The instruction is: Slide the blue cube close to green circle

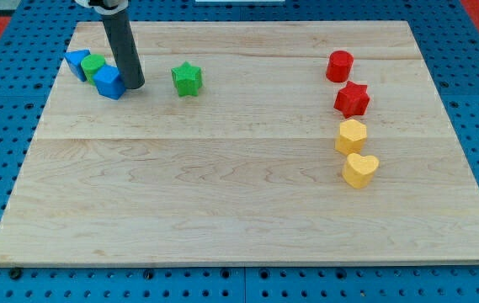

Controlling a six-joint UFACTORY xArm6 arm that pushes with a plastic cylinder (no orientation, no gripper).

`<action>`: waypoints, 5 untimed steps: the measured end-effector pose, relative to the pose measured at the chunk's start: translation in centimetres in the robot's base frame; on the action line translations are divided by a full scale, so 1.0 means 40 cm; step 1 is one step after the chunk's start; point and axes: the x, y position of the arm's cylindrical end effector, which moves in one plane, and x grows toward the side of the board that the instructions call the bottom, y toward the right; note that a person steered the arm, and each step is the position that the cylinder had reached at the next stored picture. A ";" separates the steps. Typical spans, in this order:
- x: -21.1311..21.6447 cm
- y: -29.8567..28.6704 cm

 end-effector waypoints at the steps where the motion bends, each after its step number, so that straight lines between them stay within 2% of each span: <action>1: -0.110 0.111; 2: -0.177 0.079; 4: -0.166 -0.102; 5: -0.232 -0.113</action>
